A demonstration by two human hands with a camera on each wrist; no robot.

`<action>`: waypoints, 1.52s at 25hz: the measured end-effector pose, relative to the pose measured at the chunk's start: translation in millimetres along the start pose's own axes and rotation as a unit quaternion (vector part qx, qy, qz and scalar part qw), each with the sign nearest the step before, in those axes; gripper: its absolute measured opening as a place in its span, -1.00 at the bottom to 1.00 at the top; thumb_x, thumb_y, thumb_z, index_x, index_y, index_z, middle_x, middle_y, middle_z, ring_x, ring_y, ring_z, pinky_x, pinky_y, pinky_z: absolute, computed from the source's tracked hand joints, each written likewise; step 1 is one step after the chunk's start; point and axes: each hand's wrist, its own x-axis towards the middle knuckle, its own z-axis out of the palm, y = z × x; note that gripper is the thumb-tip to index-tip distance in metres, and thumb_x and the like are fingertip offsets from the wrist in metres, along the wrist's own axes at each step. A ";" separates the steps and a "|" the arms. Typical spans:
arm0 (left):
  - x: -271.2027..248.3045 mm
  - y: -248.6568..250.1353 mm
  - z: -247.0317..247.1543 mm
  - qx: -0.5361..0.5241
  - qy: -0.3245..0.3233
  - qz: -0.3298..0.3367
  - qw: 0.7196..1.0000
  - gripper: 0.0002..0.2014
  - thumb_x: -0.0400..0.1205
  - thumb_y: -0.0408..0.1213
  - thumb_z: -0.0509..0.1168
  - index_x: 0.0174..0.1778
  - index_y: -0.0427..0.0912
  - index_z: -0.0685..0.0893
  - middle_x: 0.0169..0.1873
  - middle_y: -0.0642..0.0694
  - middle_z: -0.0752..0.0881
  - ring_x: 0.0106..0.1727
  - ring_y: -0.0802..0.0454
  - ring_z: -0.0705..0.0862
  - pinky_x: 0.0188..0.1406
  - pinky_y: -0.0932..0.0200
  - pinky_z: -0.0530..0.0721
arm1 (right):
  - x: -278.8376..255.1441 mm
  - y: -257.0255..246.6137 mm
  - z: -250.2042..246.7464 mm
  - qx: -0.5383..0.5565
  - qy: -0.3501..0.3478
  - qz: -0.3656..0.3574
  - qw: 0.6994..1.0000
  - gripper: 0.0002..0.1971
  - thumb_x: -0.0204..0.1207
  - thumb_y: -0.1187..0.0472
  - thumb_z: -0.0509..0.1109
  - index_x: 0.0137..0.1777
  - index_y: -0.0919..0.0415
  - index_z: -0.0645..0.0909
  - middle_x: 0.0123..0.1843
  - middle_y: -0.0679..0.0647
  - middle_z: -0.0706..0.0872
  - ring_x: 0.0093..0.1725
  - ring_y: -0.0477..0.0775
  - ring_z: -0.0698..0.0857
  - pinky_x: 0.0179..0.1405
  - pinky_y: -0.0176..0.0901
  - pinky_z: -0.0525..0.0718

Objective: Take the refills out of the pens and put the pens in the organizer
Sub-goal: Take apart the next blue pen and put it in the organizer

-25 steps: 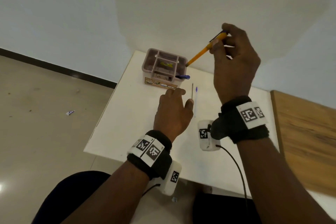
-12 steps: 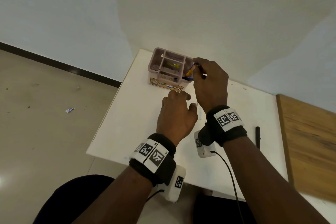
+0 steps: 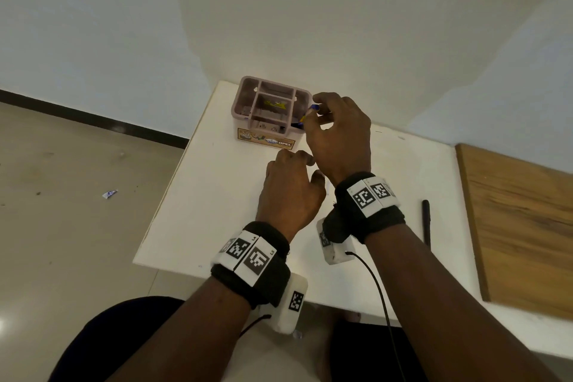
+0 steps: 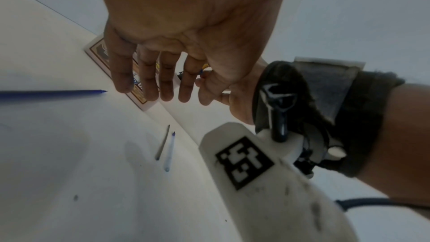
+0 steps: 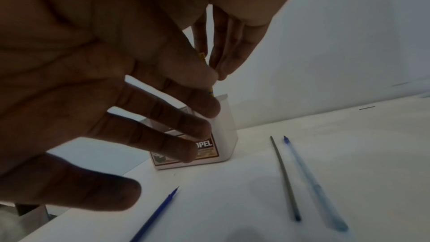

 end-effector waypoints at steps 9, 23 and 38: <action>-15.1 26.7 40.0 0.024 -0.039 0.056 0.997 -0.63 0.73 -0.09 0.32 0.42 -0.15 0.62 0.39 -0.18 0.63 0.44 -0.15 0.59 0.44 -0.06 0.55 | -48.0 40.6 -63.3 -0.008 0.015 0.085 0.996 -0.75 0.67 0.14 0.39 0.27 0.15 0.75 0.10 0.05 0.81 -0.05 -0.08 0.75 0.10 -0.12 0.72; -26.3 40.6 101.6 0.068 -0.102 0.073 0.990 -0.66 0.71 -0.03 0.27 0.37 -0.02 0.66 0.35 -0.05 0.60 0.40 -0.07 0.60 0.34 -0.10 0.63 | -111.1 150.7 -139.0 -0.169 -0.131 0.318 0.924 -0.61 0.69 0.14 0.37 0.48 0.20 0.56 0.30 0.22 0.60 0.24 0.27 0.70 0.15 -0.02 0.59; -21.6 45.1 86.1 -0.105 -0.084 0.020 0.991 -0.67 0.82 0.01 0.12 0.24 -0.04 0.73 0.09 0.01 0.83 0.07 0.04 0.82 0.18 0.01 0.71 | -100.1 110.1 -120.6 0.188 -0.068 0.290 0.936 -0.56 0.59 0.16 0.58 0.43 -0.02 0.57 0.03 -0.12 0.83 -0.09 -0.12 0.86 0.01 -0.21 0.81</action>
